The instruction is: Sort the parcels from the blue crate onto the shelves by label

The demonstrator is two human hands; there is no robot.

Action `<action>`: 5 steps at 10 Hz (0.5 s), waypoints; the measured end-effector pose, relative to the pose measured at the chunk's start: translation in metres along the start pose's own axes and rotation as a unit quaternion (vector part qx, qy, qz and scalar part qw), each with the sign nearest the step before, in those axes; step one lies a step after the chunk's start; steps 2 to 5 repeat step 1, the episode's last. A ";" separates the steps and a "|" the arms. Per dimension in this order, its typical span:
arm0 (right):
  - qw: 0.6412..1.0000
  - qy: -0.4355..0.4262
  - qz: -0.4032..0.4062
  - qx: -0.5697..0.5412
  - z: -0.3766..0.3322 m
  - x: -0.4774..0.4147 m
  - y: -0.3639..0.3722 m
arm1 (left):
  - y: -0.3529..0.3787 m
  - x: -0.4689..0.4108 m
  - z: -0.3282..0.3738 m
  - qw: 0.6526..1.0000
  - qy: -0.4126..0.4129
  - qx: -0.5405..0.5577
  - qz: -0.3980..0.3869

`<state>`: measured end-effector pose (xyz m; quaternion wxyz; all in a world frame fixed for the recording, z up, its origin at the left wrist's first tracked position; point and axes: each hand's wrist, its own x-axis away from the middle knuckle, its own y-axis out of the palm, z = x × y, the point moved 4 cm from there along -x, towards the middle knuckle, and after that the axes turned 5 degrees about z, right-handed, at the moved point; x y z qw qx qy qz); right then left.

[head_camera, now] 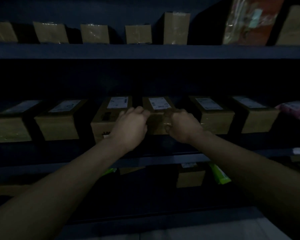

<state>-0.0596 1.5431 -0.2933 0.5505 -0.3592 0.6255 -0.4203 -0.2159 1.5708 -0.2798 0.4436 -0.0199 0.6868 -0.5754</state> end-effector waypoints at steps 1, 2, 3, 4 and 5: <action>1.000 0.009 -0.019 -0.004 0.006 0.015 -0.031 | -0.021 -0.015 0.020 0.998 0.062 0.016 -0.017; 1.000 0.009 -0.019 -0.004 0.006 0.015 -0.031 | -0.021 -0.015 0.020 0.998 0.062 0.016 -0.017; 1.000 0.009 -0.019 -0.004 0.006 0.015 -0.031 | -0.021 -0.015 0.020 0.998 0.062 0.016 -0.017; 1.000 0.009 -0.019 -0.004 0.006 0.015 -0.031 | -0.021 -0.015 0.020 0.998 0.062 0.016 -0.017; 1.000 0.009 -0.019 -0.004 0.006 0.015 -0.031 | -0.021 -0.015 0.020 0.998 0.062 0.016 -0.017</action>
